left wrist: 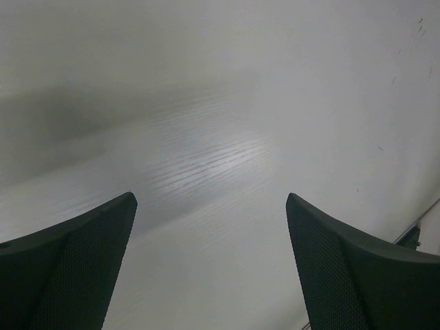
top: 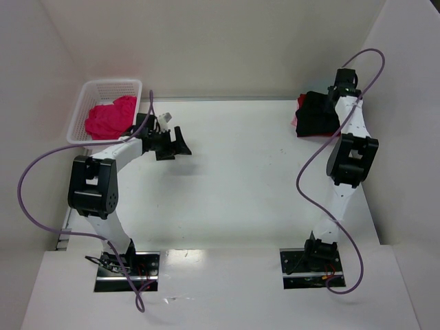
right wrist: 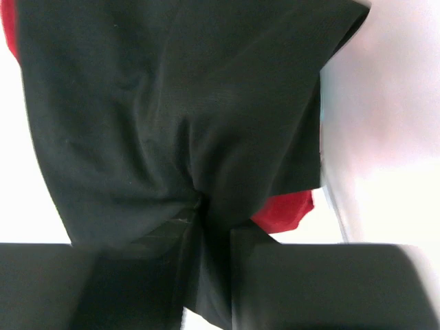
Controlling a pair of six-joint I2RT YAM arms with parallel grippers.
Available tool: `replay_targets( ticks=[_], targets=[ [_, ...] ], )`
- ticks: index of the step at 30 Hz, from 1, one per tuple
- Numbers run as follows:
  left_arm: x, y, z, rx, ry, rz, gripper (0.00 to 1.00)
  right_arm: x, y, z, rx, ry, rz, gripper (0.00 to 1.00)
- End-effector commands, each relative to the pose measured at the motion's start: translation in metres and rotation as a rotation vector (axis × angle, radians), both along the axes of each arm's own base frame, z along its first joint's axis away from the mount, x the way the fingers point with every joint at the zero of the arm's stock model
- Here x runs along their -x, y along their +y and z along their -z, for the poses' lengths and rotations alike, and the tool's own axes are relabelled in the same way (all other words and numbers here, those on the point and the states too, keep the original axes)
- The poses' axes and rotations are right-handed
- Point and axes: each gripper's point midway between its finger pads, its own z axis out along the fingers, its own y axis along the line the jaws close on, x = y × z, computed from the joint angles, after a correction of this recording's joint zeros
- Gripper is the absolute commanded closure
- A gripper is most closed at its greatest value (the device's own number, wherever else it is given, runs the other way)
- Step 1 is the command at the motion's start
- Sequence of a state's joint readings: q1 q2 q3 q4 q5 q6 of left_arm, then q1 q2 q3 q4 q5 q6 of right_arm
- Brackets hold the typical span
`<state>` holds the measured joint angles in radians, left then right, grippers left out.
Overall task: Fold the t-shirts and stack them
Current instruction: Put the neatly folded tshirt into the corner of the board with the right arm
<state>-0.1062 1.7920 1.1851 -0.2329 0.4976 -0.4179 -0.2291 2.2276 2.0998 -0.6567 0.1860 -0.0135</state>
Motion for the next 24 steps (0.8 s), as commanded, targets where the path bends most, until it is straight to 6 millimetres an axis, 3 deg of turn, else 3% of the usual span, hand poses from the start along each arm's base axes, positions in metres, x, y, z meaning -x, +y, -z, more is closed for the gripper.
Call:
replay_targets(
  ticks=[1, 2, 5, 7, 8, 10, 11, 12, 13, 14, 15, 16, 17, 18, 19, 20, 21, 23, 24],
  targets=[
    [-0.012, 0.000, -0.013, 0.013, -0.056, 0.024, 0.03, -0.008, -0.007, 0.004, 0.026, -0.036, 0.027, 0.59],
    [-0.012, 0.000, -0.013, 0.013, -0.056, 0.024, 0.03, -0.008, -0.006, -0.001, 0.016, -0.051, 0.040, 0.34],
    [-0.012, 0.000, -0.013, 0.017, -0.050, 0.018, 0.03, -0.007, -0.005, -0.016, 0.009, -0.088, 0.053, 0.19],
    [-0.012, 0.000, -0.017, 0.018, -0.060, 0.018, 0.03, -0.012, 0.002, -0.054, -0.010, -0.174, 0.029, 0.02],
    [-0.013, -0.002, -0.019, 0.032, -0.063, 0.018, 0.03, -0.011, 0.004, -0.067, -0.018, -0.198, 0.028, 0.00],
    [-0.014, -0.004, -0.025, 0.047, -0.076, 0.017, 0.03, -0.011, 0.014, -0.117, -0.044, -0.301, -0.001, 0.00],
    [-0.016, -0.004, -0.030, 0.048, -0.095, 0.018, 0.03, -0.006, 0.015, -0.128, -0.048, -0.316, 0.003, 0.00],
    [-0.016, -0.004, -0.036, 0.049, -0.108, 0.018, 0.03, -0.005, 0.028, -0.146, -0.044, -0.349, -0.020, 0.00],
    [-0.018, -0.005, -0.043, 0.051, -0.127, 0.018, 0.03, 0.001, 0.036, -0.176, -0.034, -0.407, -0.035, 0.00],
    [-0.020, -0.005, -0.050, 0.053, -0.145, 0.019, 0.03, 0.005, 0.043, -0.188, -0.024, -0.426, -0.052, 0.00],
    [-0.019, -0.005, -0.061, 0.055, -0.171, 0.019, 0.03, 0.008, 0.056, -0.188, -0.030, -0.420, -0.075, 0.00],
    [-0.021, -0.005, -0.071, 0.057, -0.195, 0.020, 0.03, 0.018, 0.061, -0.210, -0.017, -0.464, -0.076, 0.00],
    [-0.018, -0.005, -0.083, 0.059, -0.218, 0.020, 0.03, 0.023, 0.065, -0.216, -0.007, -0.477, -0.072, 0.00],
    [-0.019, -0.003, -0.092, 0.049, -0.241, 0.020, 0.03, 0.027, 0.076, -0.207, -0.006, -0.455, -0.079, 0.00],
    [-0.021, -0.001, -0.103, 0.038, -0.277, 0.019, 0.03, 0.029, 0.076, -0.212, -0.001, -0.488, -0.080, 0.00],
    [-0.017, -0.001, -0.114, 0.040, -0.298, 0.019, 0.03, 0.035, 0.089, -0.225, -0.007, -0.528, -0.127, 0.00],
    [-0.018, 0.000, -0.124, 0.036, -0.323, 0.012, 0.03, 0.036, 0.092, -0.195, -0.024, -0.485, -0.140, 0.00],
    [-0.016, 0.008, -0.143, 0.036, -0.362, -0.006, 0.03, 0.030, 0.094, -0.182, -0.045, -0.512, -0.138, 0.00],
    [-0.012, 0.009, -0.145, 0.035, -0.355, -0.006, 0.03, 0.030, 0.090, -0.149, -0.061, -0.458, -0.121, 0.00]
  ],
)
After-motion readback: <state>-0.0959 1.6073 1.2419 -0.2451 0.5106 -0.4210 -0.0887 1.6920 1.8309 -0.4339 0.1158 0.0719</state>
